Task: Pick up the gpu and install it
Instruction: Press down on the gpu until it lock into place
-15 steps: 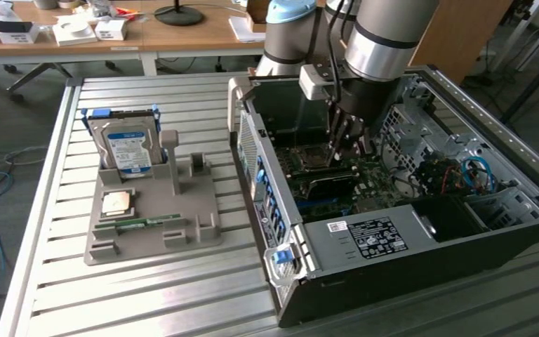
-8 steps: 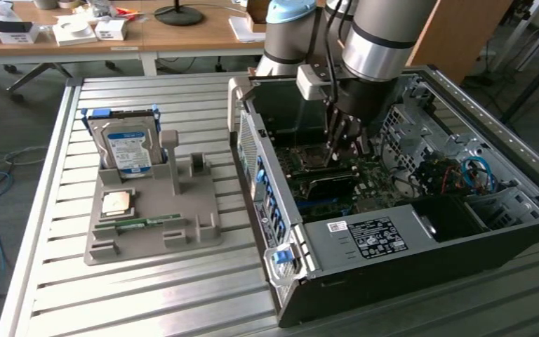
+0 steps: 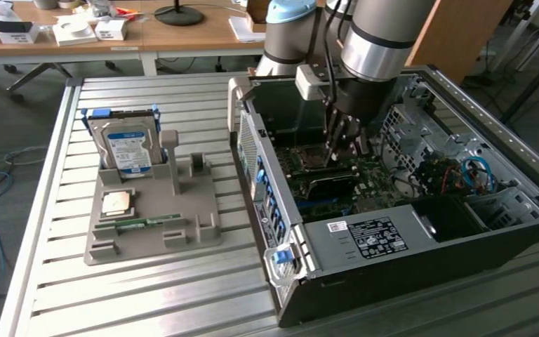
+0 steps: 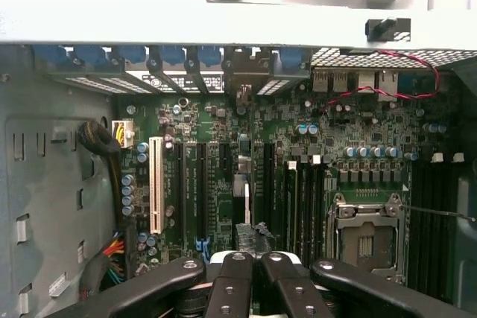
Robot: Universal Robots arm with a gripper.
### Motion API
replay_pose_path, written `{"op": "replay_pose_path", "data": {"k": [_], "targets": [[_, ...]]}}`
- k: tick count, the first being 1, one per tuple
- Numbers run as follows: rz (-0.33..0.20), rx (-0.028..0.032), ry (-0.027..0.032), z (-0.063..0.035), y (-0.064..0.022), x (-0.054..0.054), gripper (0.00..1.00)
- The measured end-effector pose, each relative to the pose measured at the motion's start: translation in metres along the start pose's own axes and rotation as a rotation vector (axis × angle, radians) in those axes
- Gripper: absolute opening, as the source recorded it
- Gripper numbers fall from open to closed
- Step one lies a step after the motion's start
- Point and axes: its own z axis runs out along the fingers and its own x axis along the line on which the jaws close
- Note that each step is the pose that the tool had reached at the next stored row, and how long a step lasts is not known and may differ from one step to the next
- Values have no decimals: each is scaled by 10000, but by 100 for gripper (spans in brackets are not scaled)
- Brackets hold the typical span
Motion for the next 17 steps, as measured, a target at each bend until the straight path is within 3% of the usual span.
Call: {"op": "replay_pose_path", "data": {"k": [5, 17], "targets": [[-3, 0, 1, 1, 41, 0, 11], [-3, -1, 0, 33, 43, 2, 11]]}}
